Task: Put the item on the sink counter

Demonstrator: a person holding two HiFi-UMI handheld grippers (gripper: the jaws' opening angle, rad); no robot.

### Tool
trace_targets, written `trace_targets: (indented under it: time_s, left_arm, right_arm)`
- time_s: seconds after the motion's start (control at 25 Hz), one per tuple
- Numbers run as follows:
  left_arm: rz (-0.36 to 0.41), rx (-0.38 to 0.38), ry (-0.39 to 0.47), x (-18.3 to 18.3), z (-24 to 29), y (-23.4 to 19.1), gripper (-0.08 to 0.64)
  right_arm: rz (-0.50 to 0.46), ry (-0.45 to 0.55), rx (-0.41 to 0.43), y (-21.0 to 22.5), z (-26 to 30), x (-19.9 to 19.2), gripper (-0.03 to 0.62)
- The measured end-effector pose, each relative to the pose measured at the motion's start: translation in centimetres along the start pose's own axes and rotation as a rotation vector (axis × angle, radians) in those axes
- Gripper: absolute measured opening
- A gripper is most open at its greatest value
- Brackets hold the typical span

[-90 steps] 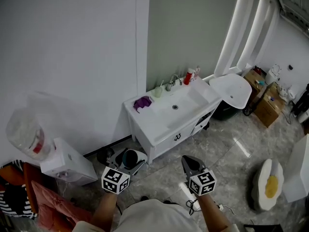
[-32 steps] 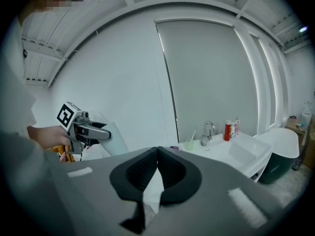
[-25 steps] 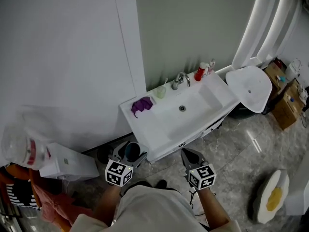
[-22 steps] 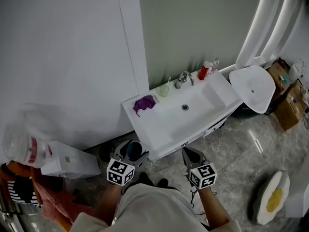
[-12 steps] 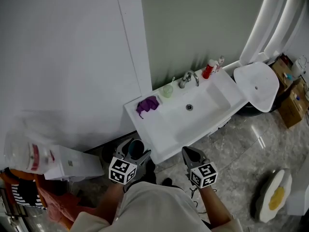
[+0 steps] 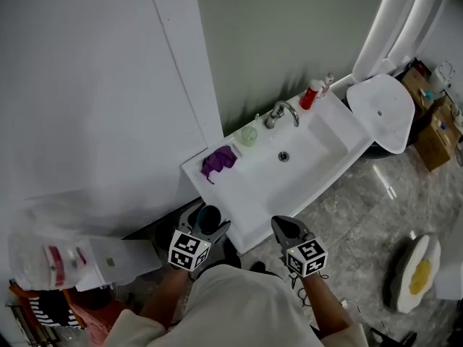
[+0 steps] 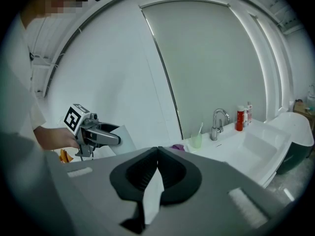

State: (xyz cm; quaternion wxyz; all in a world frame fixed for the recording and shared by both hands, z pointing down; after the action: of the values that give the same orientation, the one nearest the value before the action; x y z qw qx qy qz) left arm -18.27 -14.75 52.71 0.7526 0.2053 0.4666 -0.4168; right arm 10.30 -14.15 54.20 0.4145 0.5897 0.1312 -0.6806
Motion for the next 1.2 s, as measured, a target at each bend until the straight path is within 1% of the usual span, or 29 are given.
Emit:
trace_targets:
  time_s: [0.08,0.32,0.56,0.76,0.96,1.2]
  left_arm:
    - [0.015,-0.015,-0.017,-0.2,1.1,-1.0,0.387]
    - [0.022,-0.067,-0.062,-1.2,4.2,-3.4,0.387]
    - [0.057,-0.095,-0.108,-3.8,7.8,-6.5,0.387]
    - [0.094,-0.137,-0.144,-5.8,10.5,-8.0,0.387]
    - [0.105,-0.156,-0.188,-7.6,13.5,-9.6,0.388]
    - [0.155,-0.181,-0.222,-9.6,17.0,-10.1,0.387]
  right_arm:
    - [0.016,-0.009,-0.014,0.2,0.9,-0.2,0.011]
    - [0.049,-0.061,-0.086,1.2,2.9,-1.2,0.011]
    - [0.079,-0.099,-0.146,1.3,5.1,-2.9,0.011]
    - [0.112,-0.108,-0.185,1.3,6.5,-3.5,0.011]
    - [0.159,-0.103,-0.223,0.9,7.6,-4.3,0.011]
    - [0.208,-0.128,-0.262,1.0,8.0,-5.7,0.011]
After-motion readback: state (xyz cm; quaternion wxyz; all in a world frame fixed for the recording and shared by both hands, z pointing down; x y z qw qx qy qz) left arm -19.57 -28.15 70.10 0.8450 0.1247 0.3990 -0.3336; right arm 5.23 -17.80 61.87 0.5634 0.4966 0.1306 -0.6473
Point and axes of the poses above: the fingertips, and each gripper's own axes: z forward along the fingers, y to its right, x out of its top, the point moved 10 cm from there along -z, backward along the fingers, and after that the axes turned 4 degrees about y, right-handed, at the moved point
